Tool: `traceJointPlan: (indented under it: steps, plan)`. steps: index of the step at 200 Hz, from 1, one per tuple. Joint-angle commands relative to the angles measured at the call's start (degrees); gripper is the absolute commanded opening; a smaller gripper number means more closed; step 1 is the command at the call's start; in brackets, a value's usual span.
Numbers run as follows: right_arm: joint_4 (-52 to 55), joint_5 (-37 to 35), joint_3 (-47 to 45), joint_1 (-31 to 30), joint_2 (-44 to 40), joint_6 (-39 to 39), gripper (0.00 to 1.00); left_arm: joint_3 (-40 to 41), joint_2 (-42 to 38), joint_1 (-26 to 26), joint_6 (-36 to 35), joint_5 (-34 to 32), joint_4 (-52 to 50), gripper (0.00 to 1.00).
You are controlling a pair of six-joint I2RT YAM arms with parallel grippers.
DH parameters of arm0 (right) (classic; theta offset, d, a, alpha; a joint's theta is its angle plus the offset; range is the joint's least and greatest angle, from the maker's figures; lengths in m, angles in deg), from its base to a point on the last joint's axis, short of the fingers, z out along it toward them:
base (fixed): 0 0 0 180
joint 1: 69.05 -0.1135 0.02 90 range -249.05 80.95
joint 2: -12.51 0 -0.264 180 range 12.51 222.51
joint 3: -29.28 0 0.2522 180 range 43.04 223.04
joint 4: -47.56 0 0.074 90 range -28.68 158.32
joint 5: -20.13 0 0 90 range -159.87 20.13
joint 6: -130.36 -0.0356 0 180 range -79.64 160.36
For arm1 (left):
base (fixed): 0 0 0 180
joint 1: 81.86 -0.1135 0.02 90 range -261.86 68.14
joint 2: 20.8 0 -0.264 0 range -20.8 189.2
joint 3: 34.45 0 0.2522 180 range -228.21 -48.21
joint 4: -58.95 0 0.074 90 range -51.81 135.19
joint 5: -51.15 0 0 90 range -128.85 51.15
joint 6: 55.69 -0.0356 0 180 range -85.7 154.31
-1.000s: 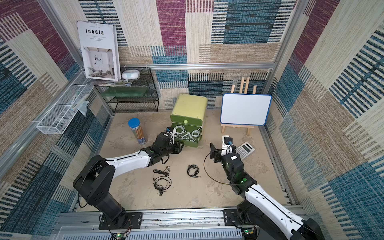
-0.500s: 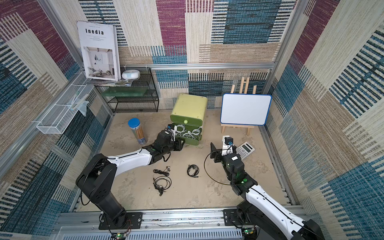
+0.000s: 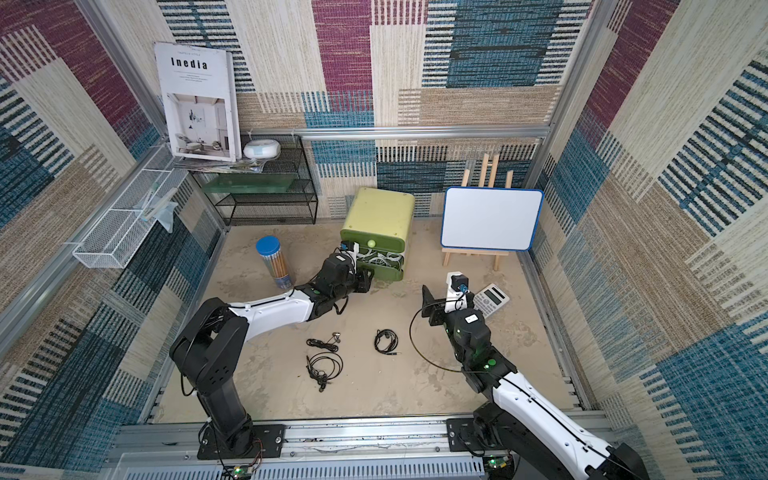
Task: Place the wired earphones into the drawer by color
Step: Close the drawer in the storage box.
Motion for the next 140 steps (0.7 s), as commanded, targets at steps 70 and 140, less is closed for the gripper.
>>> traceJointPlan:
  steps: [70, 140]
  plan:
    - [-1.9, -1.2, -0.4, 0.0, -0.9, 0.2, 0.85, -2.3, 5.8, -0.2, -3.5, -3.9, 12.2, 0.38]
    - [-2.3, -1.4, -0.7, 0.1, -1.6, 0.3, 0.85, -3.9, 8.8, -0.2, -5.0, -5.2, 16.1, 0.38]
